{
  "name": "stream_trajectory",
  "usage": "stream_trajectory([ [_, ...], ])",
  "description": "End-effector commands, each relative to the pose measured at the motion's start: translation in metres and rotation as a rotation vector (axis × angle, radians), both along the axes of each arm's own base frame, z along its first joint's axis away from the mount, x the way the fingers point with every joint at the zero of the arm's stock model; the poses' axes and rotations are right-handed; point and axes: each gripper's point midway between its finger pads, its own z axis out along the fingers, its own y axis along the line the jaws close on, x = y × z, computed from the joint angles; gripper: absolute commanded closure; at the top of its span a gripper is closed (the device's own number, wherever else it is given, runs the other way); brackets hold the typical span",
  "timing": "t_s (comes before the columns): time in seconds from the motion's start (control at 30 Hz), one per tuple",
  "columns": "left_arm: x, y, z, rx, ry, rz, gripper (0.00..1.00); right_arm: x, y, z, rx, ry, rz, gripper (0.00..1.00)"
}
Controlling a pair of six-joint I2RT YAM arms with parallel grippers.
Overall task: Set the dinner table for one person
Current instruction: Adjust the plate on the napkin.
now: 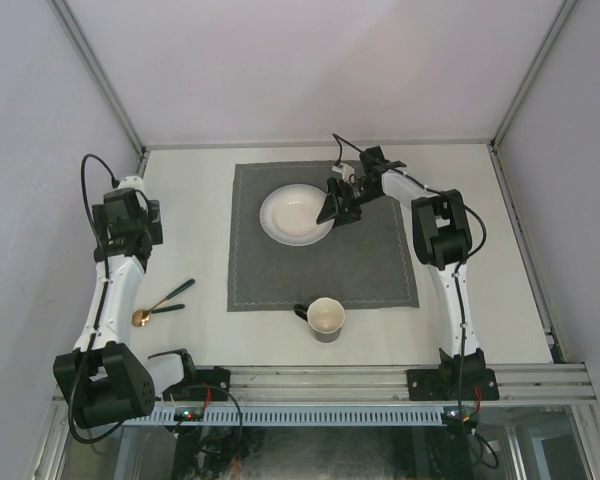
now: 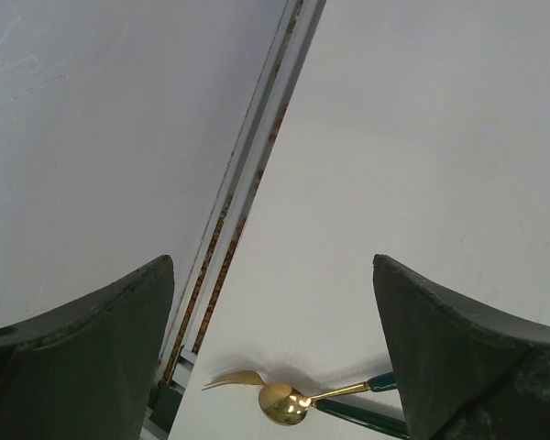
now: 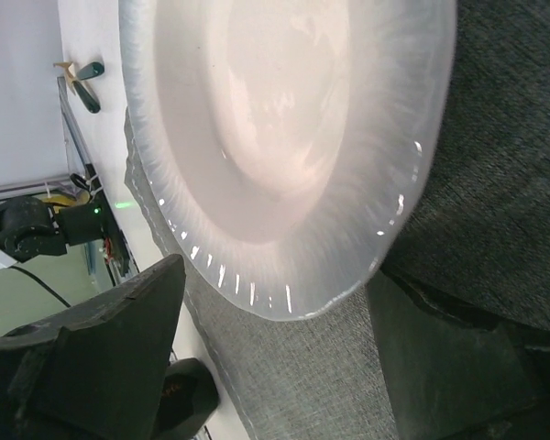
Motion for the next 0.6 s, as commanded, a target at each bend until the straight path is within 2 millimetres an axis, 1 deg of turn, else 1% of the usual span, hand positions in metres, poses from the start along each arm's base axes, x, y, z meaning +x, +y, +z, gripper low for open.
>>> stream_trajectory([
  [0.0, -0.007, 0.001, 0.001, 0.014, -0.011, 0.001, 0.08, 0.012, 0.016, 0.014, 0.031, -0.065, 0.005, 0.23],
  [0.13, -0.008, 0.001, 0.0, 0.013, -0.01, 0.002, 0.08, 0.01, 0.023, 0.015, 0.039, -0.067, 0.014, 0.28],
  [0.4, -0.007, 0.0, 0.0, 0.01, -0.012, -0.002, 0.08, 0.007, 0.033, 0.006, 0.023, -0.057, 0.017, 0.32],
  [0.5, -0.008, 0.0, 0.001, 0.012, -0.013, -0.002, 0.08, 0.006, 0.036, 0.003, 0.013, -0.059, 0.015, 0.37],
  [0.53, -0.008, 0.0, 0.002, 0.012, -0.015, -0.001, 0.08, 0.006, 0.037, 0.003, 0.012, -0.057, 0.012, 0.4],
  [0.57, -0.008, 0.0, 0.001, 0.012, -0.014, 0.0, 0.08, 0.007, 0.038, 0.002, 0.014, -0.058, 0.013, 0.46],
])
